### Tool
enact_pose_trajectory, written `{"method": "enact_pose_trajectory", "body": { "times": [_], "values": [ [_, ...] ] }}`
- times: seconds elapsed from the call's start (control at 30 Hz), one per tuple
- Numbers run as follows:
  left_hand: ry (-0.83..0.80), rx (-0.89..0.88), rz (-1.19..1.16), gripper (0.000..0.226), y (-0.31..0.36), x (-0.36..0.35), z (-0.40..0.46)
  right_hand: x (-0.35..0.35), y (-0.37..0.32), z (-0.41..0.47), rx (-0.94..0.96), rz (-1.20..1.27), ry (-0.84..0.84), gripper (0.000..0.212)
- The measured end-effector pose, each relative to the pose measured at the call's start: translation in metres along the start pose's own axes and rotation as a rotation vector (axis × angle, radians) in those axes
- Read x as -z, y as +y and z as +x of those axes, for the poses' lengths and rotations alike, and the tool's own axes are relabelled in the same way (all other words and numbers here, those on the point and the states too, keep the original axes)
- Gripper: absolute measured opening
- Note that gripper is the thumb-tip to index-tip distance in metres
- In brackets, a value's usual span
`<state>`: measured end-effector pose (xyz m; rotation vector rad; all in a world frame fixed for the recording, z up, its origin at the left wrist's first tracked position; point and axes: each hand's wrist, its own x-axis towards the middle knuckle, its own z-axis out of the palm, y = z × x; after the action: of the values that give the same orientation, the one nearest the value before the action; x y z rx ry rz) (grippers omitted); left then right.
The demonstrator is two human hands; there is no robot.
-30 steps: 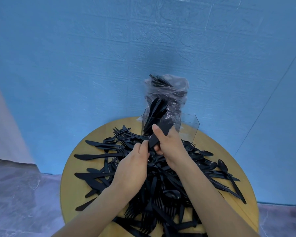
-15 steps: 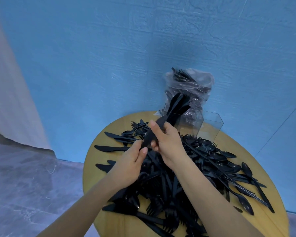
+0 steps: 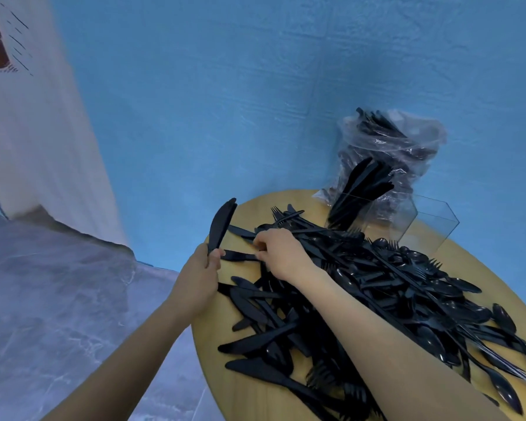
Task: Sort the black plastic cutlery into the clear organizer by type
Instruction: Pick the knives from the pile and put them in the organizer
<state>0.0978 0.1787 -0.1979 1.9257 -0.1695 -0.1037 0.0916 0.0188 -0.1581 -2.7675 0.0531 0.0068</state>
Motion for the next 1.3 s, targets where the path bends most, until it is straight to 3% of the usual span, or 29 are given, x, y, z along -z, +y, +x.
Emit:
{"method": "enact_pose_trajectory", "body": {
  "times": [0.3, 0.53, 0.7, 0.93, 1.13, 1.3],
  "values": [
    [0.01, 0.001, -0.008, 0.025, 0.004, -0.002, 0.004, 0.007, 0.002, 0.002, 0.011, -0.004, -0.042, 0.024],
    [0.022, -0.008, -0.108, 0.03, 0.026, -0.009, -0.001, 0.038, 0.013, -0.004, -0.07, 0.446, 0.31, 0.011],
    [-0.028, -0.066, -0.179, 0.021, 0.055, -0.03, -0.009, 0.053, 0.01, -0.033, -0.142, 0.838, 0.291, 0.006],
    [-0.06, -0.246, -0.016, 0.024, 0.07, -0.05, -0.027, 0.038, 0.0, -0.055, -0.134, 0.853, 0.218, 0.009],
    [-0.14, -0.21, -0.165, 0.022, 0.071, -0.043, -0.035, 0.034, -0.009, -0.06, -0.136, 0.942, 0.21, 0.005],
    [-0.173, -0.186, -0.199, 0.024, 0.073, -0.04, -0.036, 0.037, -0.014, -0.063, -0.097, 0.866, 0.208, 0.016]
  ]
}}
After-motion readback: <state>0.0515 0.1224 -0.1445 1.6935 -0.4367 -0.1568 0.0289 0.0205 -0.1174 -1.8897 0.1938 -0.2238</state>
